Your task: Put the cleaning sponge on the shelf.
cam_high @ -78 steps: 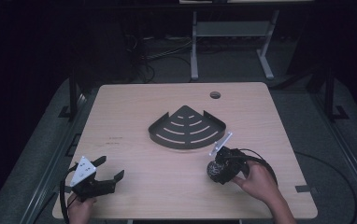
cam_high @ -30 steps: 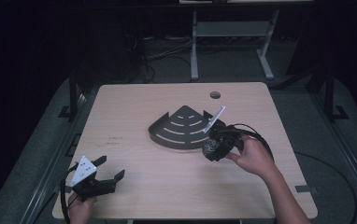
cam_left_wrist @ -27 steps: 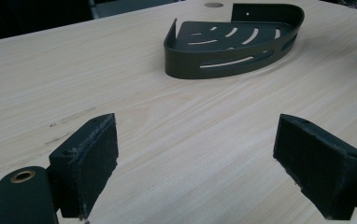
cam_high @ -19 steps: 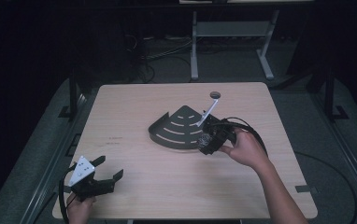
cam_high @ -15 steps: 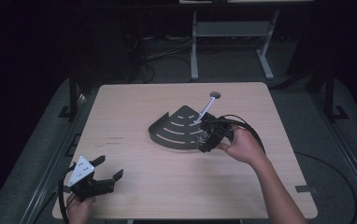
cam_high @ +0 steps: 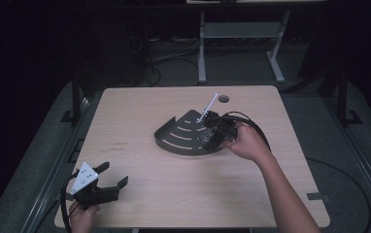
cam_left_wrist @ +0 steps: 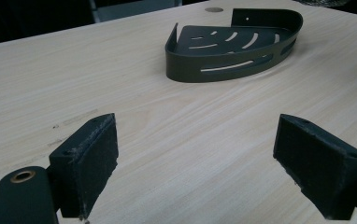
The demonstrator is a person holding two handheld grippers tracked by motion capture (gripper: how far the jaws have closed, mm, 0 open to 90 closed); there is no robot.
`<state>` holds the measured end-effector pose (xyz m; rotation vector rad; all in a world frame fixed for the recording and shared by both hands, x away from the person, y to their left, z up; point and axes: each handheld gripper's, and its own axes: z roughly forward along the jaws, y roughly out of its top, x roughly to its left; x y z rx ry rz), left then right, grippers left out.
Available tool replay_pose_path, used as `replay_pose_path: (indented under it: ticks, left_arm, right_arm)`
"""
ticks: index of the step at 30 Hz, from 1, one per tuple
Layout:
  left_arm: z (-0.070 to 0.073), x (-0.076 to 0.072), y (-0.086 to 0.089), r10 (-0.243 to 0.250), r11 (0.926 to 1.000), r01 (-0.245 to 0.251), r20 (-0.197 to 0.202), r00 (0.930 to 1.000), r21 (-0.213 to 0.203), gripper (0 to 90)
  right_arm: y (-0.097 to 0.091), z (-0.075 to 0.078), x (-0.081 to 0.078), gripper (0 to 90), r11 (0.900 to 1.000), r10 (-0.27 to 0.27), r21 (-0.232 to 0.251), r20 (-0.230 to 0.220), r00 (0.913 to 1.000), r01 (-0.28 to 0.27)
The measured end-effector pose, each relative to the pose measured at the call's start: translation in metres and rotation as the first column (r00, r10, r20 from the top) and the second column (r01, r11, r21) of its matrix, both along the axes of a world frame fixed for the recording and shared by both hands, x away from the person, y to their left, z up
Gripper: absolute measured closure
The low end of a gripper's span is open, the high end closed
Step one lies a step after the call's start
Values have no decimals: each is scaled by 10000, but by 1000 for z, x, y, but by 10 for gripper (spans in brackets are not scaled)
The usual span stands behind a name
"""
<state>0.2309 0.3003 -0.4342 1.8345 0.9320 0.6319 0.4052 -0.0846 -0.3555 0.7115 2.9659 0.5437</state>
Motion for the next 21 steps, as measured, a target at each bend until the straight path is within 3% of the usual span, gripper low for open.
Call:
replay_pose_path:
  ticks: [11,21]
  left_arm:
    - [0,0,1,10,10000,-10,-5,10000,38,133]
    - [1,0,1,-8,10000,8,2,10000,40,133]
  right_arm:
    - [9,-1,20,323,9997,-194,143,-113,9997,196]
    - [15,-11,28,321,9991,-325,-276,-150,9994,321]
